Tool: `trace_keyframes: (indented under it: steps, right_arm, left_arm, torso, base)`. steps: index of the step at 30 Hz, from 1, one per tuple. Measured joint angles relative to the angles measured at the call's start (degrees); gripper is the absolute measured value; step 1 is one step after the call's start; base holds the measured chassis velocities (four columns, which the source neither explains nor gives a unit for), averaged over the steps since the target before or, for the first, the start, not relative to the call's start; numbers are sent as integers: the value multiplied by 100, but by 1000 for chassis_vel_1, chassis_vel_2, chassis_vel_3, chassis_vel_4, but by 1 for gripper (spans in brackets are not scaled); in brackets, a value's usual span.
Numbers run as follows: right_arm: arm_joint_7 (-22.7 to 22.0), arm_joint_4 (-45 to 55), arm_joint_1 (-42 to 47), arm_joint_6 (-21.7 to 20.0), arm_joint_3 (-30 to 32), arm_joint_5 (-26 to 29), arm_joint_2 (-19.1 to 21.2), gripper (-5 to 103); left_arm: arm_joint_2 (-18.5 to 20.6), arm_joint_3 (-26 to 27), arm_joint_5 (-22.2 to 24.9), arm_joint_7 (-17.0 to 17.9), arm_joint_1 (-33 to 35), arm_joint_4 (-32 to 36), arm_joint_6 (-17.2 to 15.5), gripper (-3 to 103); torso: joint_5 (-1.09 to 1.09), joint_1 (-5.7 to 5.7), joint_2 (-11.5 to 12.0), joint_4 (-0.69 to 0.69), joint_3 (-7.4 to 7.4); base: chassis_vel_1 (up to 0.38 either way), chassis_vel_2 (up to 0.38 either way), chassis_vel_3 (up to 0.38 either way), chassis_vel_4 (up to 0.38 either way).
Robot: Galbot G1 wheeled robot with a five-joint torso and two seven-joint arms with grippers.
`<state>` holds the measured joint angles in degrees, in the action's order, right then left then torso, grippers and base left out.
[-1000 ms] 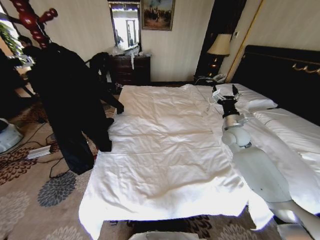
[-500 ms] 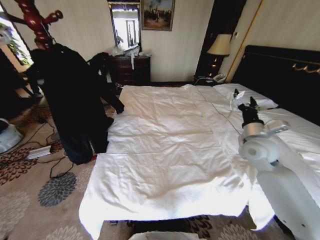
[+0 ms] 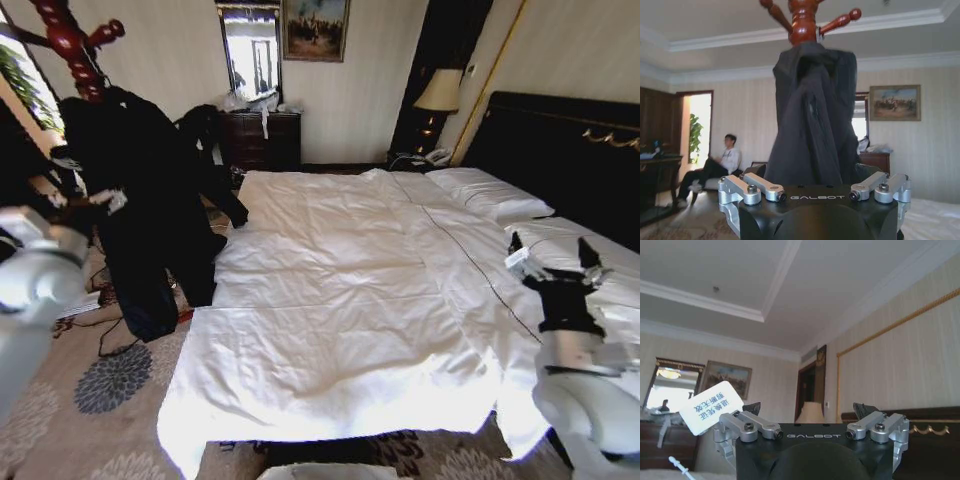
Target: Pick up the clothes from the bed and hang them on the clothes hanger.
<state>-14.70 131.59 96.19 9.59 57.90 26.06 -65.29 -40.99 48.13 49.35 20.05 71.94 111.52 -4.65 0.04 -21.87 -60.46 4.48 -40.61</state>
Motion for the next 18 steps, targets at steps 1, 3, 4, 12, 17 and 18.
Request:
trace_keyframes:
  steps: [1, 3, 4, 12, 17, 18]
  right_arm:
    - [0, 0, 0, 0, 0, 0, 0, 100]
    - [23, -3, 142, 107, -182, -434, -381, 100]
    - [77, -3, 231, 287, -298, -676, -577, 100]
    - [319, 154, 690, 556, -894, -1890, -1289, 100]
    - [287, 362, 931, 532, -1287, -2298, -1545, 100]
    - [282, 425, 996, 522, -1341, -2370, -1578, 100]
  left_arm:
    - [0, 0, 0, 0, 0, 0, 0, 100]
    - [-813, 286, -598, 84, 814, 580, 14, 100]
    - [-1291, 414, -1099, 90, 1203, 921, 12, 100]
    - [-2957, 204, -2582, -180, 2180, 2142, 14, 100]
    - [-3564, -128, -2892, -247, 2477, 2515, 51, 100]
    - [-3642, -145, -2952, -272, 2566, 2599, 66, 100]
  torso:
    - [0, 0, 0, 0, 0]
    - [-6, 0, 0, -2, 0]
    - [-6, 0, 0, -5, 0]
    - [-2, 0, 0, -1, 0]
    - [-3, 1, 0, -1, 0]
    - [-3, 0, 0, -1, 0]
  base:
    - [0, 0, 0, 0]
    - [0, 0, 0, 0]
    - [0, 0, 0, 0]
    - [0, 0, 0, 0]
    - [0, 0, 0, 0]
    - [0, 0, 0, 0]
